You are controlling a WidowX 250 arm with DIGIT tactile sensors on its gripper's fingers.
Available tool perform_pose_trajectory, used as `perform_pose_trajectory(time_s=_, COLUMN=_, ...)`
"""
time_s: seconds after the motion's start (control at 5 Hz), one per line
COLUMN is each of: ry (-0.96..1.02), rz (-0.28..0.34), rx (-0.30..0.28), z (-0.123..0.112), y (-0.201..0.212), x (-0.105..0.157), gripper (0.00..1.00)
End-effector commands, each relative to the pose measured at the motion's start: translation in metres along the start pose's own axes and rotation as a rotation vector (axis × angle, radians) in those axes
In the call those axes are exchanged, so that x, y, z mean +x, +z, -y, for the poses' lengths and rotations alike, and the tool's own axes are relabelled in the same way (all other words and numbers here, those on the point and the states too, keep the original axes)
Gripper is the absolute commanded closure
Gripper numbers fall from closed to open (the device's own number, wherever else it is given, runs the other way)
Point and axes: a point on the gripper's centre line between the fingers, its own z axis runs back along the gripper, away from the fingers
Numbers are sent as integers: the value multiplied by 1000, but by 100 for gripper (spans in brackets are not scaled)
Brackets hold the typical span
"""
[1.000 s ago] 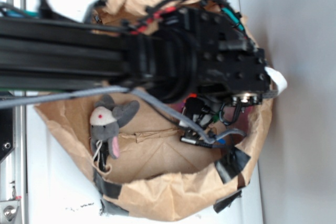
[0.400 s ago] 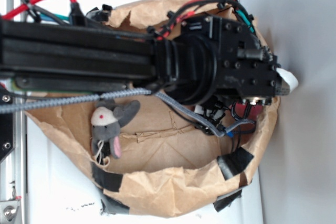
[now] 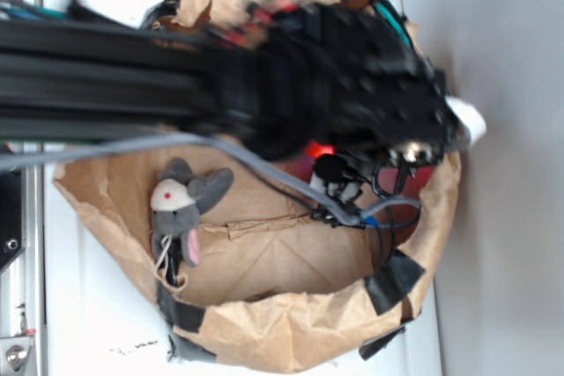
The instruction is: Grab the carrot.
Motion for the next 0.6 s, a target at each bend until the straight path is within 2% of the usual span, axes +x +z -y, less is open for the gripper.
perform_pose_trajectory(time_s=0.0, ry=76, rz=202, rx=-37, z=3, y=104, x=-27, gripper=100)
perform_pose_trajectory(time_s=0.2, ry=127, rz=202, rx=-54, z=6, y=119, x=-40, gripper=100)
perform_pose_trajectory(time_s=0.4, ry=122, rz=130, rx=-24, z=11, y=122, x=-47, gripper=72)
